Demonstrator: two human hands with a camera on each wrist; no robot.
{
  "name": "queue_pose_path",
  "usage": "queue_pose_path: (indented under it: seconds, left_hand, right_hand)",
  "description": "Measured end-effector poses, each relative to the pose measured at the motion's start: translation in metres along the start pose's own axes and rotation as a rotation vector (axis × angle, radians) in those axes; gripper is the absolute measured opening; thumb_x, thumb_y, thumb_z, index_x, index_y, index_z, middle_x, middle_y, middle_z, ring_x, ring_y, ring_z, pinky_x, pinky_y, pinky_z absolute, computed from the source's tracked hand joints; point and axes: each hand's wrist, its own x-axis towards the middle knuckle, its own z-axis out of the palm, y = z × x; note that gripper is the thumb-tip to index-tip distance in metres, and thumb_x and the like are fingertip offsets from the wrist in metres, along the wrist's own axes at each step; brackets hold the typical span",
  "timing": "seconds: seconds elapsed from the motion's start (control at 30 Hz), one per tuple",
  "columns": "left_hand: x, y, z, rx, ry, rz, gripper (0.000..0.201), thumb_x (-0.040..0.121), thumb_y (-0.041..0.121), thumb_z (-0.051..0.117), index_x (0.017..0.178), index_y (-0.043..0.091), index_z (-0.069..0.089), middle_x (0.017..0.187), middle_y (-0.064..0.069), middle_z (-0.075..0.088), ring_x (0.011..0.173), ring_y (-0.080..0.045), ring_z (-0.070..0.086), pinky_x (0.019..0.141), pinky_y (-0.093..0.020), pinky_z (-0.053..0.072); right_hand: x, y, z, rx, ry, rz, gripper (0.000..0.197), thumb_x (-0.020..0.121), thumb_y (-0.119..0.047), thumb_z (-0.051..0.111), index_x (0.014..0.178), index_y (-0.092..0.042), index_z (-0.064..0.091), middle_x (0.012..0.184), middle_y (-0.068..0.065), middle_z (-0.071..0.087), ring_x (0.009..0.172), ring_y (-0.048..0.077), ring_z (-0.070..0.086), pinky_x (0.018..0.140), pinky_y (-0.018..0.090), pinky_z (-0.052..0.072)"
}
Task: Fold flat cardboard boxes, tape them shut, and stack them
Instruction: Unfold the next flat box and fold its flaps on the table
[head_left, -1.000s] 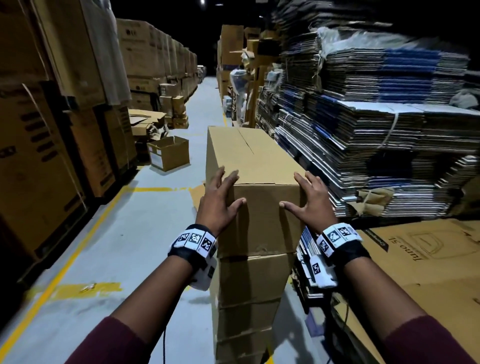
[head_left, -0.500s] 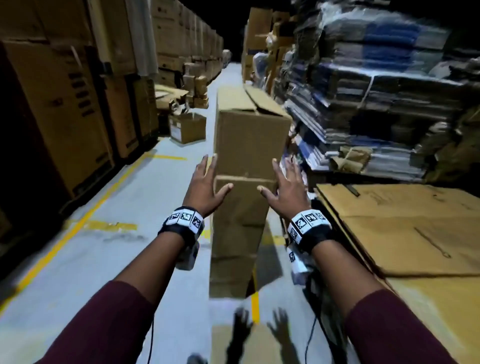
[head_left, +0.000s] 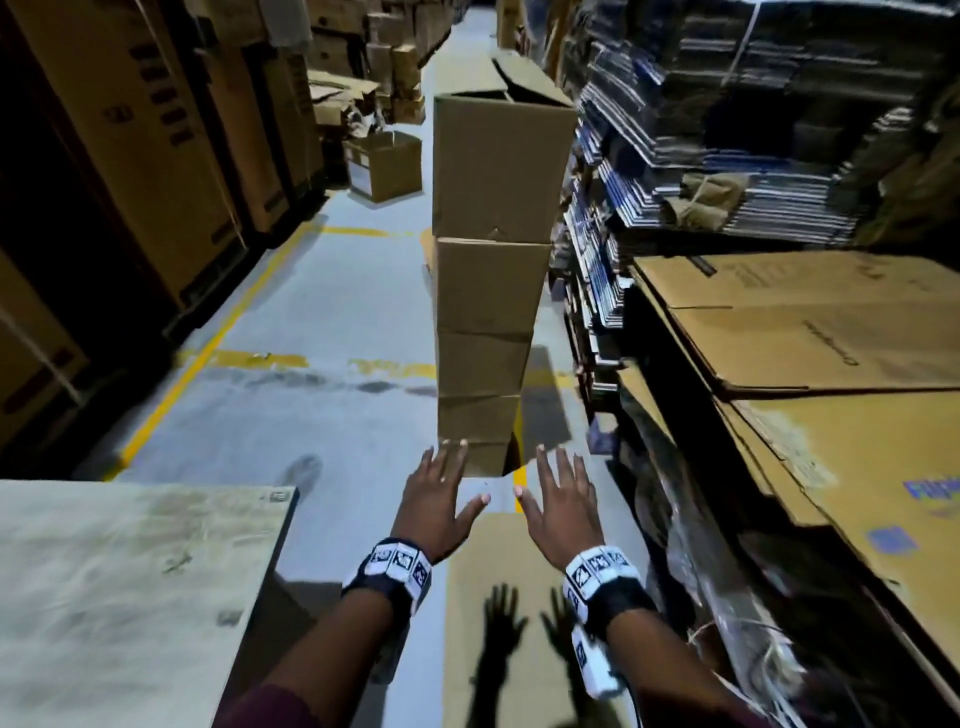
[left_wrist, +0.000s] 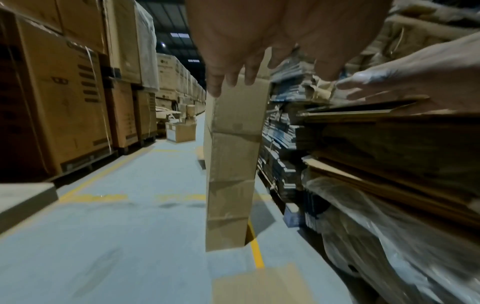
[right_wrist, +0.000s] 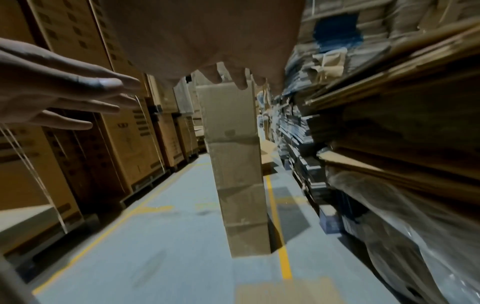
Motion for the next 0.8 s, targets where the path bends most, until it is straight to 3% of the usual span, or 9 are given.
queue_pose_path:
  seconds: [0.1,0.23,0.33,0.47,0.57,0.8]
  left_hand:
    - [-0.001,-0.039,0.065,0.006,-0.003,0.003,0.094,0.087,0.080,0.006,0.159,0.020,0.020,0.163,-0.010,0.025,0.151,-0.035,0.020,0.118,-0.049,0.029]
    - [-0.020,-0.100,0.196,0.042,-0.070,-0.080,0.091,0.086,0.075,0.011,0.160,0.021,0.012,0.165,-0.010,0.021,0.152,-0.035,0.016,0.117,-0.048,0.026]
    - [-0.038,-0.142,0.311,0.091,-0.174,-0.108,0.090,0.084,0.073,0.009,0.160,0.027,0.000,0.167,-0.006,0.012,0.154,-0.033,0.008,0.118,-0.048,0.023]
    - [-0.057,-0.199,0.464,0.234,-0.279,-0.089,0.082,0.097,0.065,0.030,0.158,0.029,-0.011,0.168,-0.005,0.006,0.154,-0.032,0.002,0.118,-0.051,0.022]
    - [-0.063,-0.235,0.560,0.282,-0.320,-0.116,0.082,0.099,0.059,0.036,0.158,0.028,-0.012,0.168,-0.005,0.003,0.154,-0.032,0.000,0.119,-0.050,0.020]
    - [-0.060,-0.297,0.701,0.218,-0.485,-0.290,0.103,0.093,0.052,0.059,0.158,0.024,-0.016,0.167,-0.013,-0.002,0.153,-0.034,0.003,0.119,-0.048,0.025]
  right_hand:
    - [0.007,0.021,0.065,-0.027,-0.019,0.039,0.114,0.070,-0.086,-0.025,0.162,-0.029,0.009,0.170,0.004,0.006,0.157,0.027,-0.004,0.125,0.046,0.007]
    - [0.012,0.061,0.192,-0.050,-0.053,0.057,0.096,0.081,-0.076,-0.005,0.162,-0.027,0.011,0.170,0.006,0.008,0.157,0.030,-0.001,0.124,0.048,0.009]
    - [0.011,0.105,0.298,-0.054,-0.098,0.079,0.089,0.085,-0.071,0.000,0.162,-0.028,0.006,0.170,0.006,0.004,0.157,0.029,-0.005,0.124,0.048,0.006]
    - [0.011,0.176,0.434,-0.104,-0.153,0.091,0.074,0.100,-0.065,0.019,0.162,-0.029,-0.001,0.170,0.006,-0.002,0.156,0.028,-0.010,0.125,0.047,0.003]
    - [0.018,0.225,0.524,-0.119,-0.165,0.074,0.073,0.104,-0.059,0.029,0.163,-0.029,-0.001,0.170,0.005,-0.005,0.156,0.029,-0.012,0.124,0.048,0.003]
    - [0.027,0.293,0.669,-0.219,-0.263,0.040,0.076,0.103,-0.059,0.030,0.162,-0.027,-0.005,0.170,0.008,-0.010,0.155,0.032,-0.015,0.124,0.049,0.004]
